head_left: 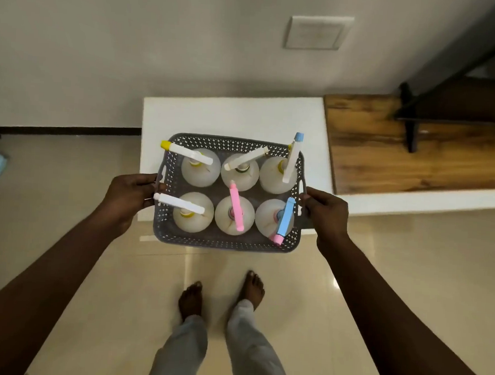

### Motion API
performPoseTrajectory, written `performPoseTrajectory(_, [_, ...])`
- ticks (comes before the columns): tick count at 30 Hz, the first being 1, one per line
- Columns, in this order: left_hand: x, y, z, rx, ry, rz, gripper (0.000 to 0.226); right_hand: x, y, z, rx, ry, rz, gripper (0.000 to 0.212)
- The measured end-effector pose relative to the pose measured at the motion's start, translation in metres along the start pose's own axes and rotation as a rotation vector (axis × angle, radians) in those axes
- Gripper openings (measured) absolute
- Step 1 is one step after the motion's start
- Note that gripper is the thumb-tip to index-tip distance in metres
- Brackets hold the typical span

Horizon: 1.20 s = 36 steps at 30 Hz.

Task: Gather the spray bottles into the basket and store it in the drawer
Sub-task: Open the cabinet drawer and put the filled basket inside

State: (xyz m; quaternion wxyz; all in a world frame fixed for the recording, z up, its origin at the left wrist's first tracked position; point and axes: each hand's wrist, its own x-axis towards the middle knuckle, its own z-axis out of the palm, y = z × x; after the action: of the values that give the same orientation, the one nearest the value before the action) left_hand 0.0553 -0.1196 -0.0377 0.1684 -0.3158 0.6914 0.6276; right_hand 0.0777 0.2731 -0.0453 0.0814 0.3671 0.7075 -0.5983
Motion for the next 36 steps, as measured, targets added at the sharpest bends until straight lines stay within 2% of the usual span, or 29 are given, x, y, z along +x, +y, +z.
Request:
performPoseTrajectory(3, [0.019, -0.011, 0.003, -0.034, 0.038, -0.010, 0.023, 0.033, -0.007, 0.017, -0.050, -0.038, -0.013, 0.020])
performPoseTrajectory(9, [0.056, -0.031, 0.014, -0.077, 0.090, -0.061, 0.024, 0.082, -0.008, 0.043, -0.087, -0.061, 0.000, 0.029])
performPoseTrajectory(21, [0.107, -0.034, 0.023, -0.057, 0.028, -0.047, 0.041, 0.129, 0.004, 0.066, -0.094, -0.036, 0.052, 0.030])
performPoseTrajectory(30, [0.115, -0.039, 0.023, -0.032, 0.048, -0.017, 0.027, 0.140, 0.012, 0.067, -0.081, -0.058, 0.028, 0.030])
performPoseTrajectory(33, [0.116, -0.051, 0.017, 0.034, 0.133, 0.020, 0.025, 0.134, 0.019, 0.057, -0.088, -0.049, 0.034, 0.032])
performPoseTrajectory(36, [0.106, -0.077, 0.001, 0.068, 0.361, 0.052, 0.031, 0.118, 0.045, 0.032, -0.186, 0.095, -0.008, 0.031])
